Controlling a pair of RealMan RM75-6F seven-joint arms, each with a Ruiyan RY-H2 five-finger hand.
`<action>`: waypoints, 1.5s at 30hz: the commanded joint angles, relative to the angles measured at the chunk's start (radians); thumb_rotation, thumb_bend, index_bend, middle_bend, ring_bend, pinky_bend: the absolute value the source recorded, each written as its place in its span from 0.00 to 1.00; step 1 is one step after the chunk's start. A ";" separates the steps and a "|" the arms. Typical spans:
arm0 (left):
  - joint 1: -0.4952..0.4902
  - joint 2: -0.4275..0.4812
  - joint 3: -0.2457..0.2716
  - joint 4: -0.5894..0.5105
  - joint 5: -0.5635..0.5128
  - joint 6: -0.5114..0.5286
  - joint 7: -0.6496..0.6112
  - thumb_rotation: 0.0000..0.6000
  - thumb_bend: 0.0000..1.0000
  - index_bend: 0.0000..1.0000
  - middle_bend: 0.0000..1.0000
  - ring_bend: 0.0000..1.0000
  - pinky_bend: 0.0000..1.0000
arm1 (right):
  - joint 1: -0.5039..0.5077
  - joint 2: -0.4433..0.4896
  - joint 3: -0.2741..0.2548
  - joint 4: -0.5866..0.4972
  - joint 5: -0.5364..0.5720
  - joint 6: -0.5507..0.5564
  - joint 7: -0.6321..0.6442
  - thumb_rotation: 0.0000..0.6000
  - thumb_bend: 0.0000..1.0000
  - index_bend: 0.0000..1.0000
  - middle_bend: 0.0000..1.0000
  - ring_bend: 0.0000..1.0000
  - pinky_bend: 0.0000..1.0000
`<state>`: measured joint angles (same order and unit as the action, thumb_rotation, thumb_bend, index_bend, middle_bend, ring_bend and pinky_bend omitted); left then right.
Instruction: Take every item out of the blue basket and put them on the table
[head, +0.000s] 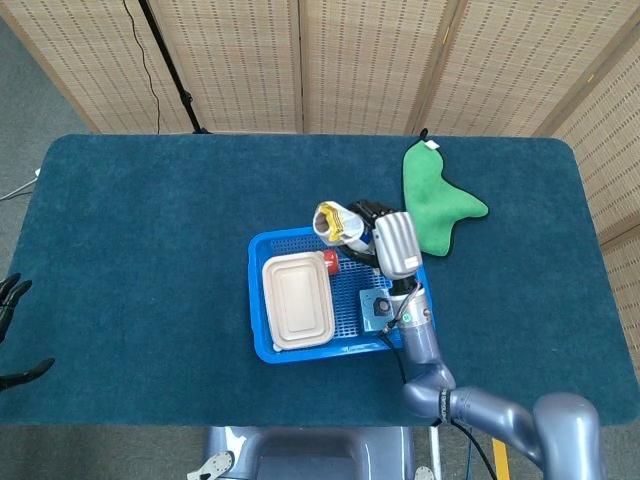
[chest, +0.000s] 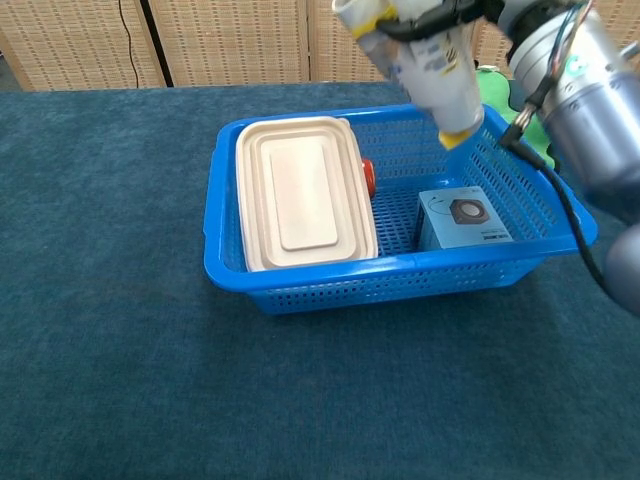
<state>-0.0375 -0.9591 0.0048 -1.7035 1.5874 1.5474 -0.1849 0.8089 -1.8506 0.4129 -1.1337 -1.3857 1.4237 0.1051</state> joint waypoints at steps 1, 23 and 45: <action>0.002 0.000 0.002 -0.001 0.005 0.005 0.000 1.00 0.02 0.00 0.00 0.00 0.00 | 0.017 0.106 0.084 -0.097 -0.011 0.022 -0.049 1.00 0.69 0.63 0.57 0.59 0.79; 0.004 0.002 0.003 0.001 0.009 0.008 -0.003 1.00 0.02 0.00 0.00 0.00 0.00 | -0.033 0.046 -0.090 0.668 0.014 -0.228 0.107 1.00 0.69 0.62 0.57 0.59 0.79; -0.069 0.048 0.019 0.023 0.110 -0.056 -0.182 1.00 0.02 0.00 0.00 0.00 0.00 | -0.139 0.405 -0.092 -0.185 0.065 -0.289 -0.189 1.00 0.00 0.00 0.00 0.00 0.02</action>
<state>-0.0785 -0.9265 0.0180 -1.6863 1.6556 1.5061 -0.3185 0.7363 -1.6029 0.3266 -1.0910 -1.3038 1.0457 0.0091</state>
